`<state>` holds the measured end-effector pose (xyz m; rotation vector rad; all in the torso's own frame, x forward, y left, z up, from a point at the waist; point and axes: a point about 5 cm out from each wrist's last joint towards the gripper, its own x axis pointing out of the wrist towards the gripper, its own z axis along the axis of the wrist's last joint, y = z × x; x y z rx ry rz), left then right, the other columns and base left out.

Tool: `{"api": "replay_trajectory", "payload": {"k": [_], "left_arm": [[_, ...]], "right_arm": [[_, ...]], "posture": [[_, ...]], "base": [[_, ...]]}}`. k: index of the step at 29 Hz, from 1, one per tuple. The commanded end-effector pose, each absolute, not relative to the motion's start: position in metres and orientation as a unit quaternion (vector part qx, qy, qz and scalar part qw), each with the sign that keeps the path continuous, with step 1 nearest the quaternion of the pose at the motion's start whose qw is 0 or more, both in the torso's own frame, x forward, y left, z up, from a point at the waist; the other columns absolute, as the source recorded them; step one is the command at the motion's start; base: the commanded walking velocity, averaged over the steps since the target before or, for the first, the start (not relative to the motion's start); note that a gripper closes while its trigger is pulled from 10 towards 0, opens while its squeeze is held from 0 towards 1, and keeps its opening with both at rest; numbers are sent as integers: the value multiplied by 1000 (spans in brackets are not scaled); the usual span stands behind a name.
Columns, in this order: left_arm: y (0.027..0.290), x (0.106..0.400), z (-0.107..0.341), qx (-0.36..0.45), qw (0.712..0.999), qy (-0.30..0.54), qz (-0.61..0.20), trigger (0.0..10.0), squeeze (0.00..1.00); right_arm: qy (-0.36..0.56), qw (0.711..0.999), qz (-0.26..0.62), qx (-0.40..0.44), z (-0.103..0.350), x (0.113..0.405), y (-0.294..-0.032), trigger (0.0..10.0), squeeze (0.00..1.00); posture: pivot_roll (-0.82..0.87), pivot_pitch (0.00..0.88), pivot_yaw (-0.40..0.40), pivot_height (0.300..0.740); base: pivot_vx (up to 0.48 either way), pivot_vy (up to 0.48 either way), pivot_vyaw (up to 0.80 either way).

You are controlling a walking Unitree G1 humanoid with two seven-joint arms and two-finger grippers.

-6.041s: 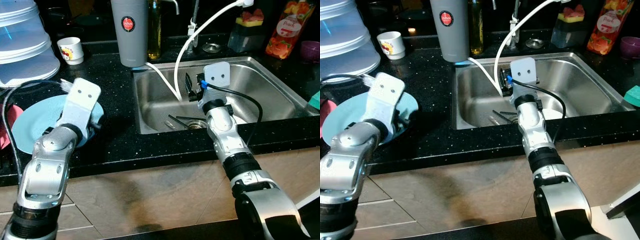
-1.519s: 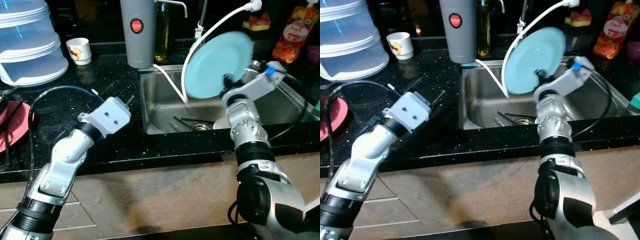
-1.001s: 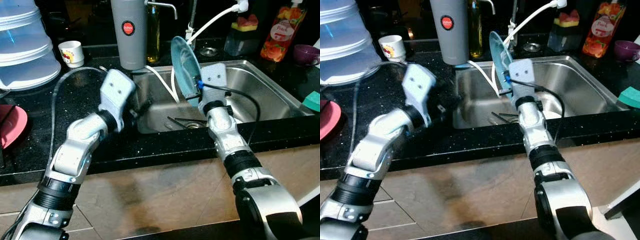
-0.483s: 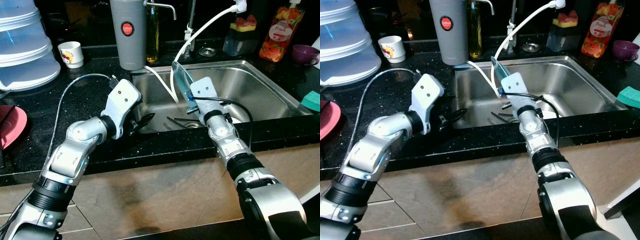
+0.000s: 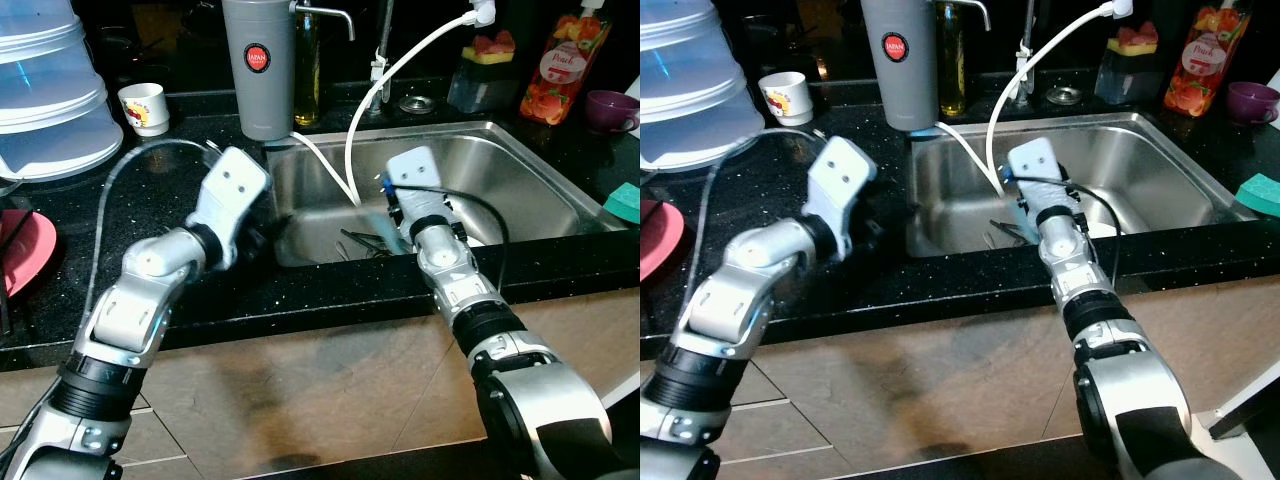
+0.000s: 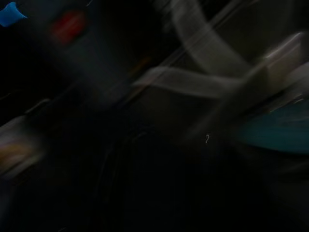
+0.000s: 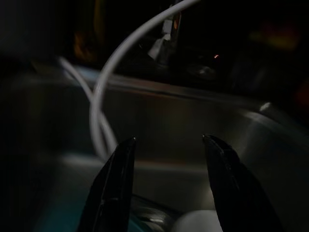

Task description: Kitchen organization

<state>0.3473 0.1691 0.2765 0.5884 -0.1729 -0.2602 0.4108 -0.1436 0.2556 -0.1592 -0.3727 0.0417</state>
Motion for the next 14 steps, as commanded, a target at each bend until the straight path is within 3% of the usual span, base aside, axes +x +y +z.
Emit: {"api": "replay_trajectory", "payload": {"k": [1, 4, 7, 8, 10, 14], "left_arm": [[183, 349, 277, 321, 941, -77, -75, 10000, 0], [199, 347, 284, 334, 939, -81, -17, 10000, 0], [245, 339, 289, 203, 966, -92, 129, 10000, 0], [245, 339, 289, 203, 966, -92, 129, 10000, 0], [273, 331, 270, 109, 970, -65, 205, 10000, 0], [287, 322, 245, 49, 963, -25, 265, 10000, 0]], "right_arm": [[-196, 979, 35, -46, 265, 411, -141, 10000, 0], [-192, 979, 68, -17, 265, 411, -134, 10000, 0], [-185, 972, 141, 23, 261, 407, -115, 10000, 0], [-185, 972, 141, 23, 261, 407, -115, 10000, 0], [-178, 968, 172, 33, 257, 404, -107, 10000, 0], [-168, 963, 206, 42, 253, 403, -100, 10000, 0]], "posture": [[93, 97, 41, 740], [95, 99, 43, 740], [99, 101, 47, 740], [99, 101, 47, 740], [104, 105, 43, 740], [103, 106, 39, 740]], "base": [[0, 0, 0], [0, 0, 0], [0, 0, 0], [0, 0, 0], [0, 0, 0], [0, 0, 0]]}}
